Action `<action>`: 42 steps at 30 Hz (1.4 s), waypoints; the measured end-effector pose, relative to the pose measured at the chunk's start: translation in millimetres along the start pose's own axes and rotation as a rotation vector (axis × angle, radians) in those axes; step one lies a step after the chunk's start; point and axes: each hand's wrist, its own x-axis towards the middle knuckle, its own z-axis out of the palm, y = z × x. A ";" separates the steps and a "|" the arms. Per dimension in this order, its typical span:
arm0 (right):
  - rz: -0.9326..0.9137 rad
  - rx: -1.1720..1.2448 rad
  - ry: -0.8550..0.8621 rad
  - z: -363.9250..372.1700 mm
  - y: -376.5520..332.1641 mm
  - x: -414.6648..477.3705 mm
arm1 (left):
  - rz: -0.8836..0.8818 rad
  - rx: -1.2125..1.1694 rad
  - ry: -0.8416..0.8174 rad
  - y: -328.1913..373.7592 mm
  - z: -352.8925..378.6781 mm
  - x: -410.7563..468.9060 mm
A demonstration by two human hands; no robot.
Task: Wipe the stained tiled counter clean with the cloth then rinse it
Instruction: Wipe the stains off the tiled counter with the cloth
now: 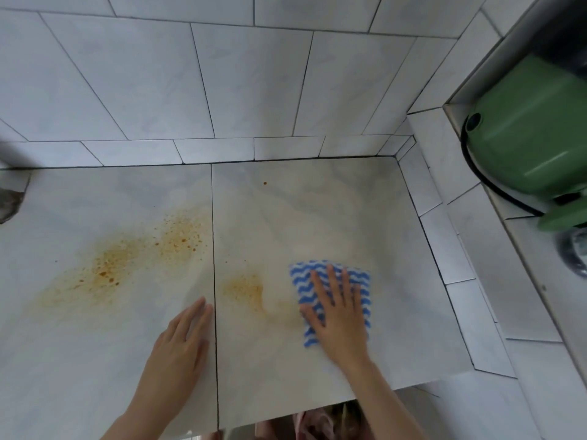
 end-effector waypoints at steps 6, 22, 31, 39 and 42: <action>0.349 0.023 -0.047 -12.6 51.9 2.9 | -0.003 -0.020 -0.004 -1.2 2.7 -0.9; 0.055 0.015 -0.068 -2.1 -19.3 -38.0 | 0.043 -0.008 0.037 -2.9 -0.8 -2.1; 0.406 0.083 -0.094 -9.4 -14.5 10.6 | 0.064 -0.050 0.070 -5.2 -4.3 -1.5; 0.060 0.085 -0.092 10.7 -153.2 25.3 | -0.029 -0.060 0.099 -22.8 -7.8 -22.7; -0.094 0.069 -0.117 16.9 -174.0 -9.0 | -0.043 -0.044 0.092 -27.9 -8.0 -31.6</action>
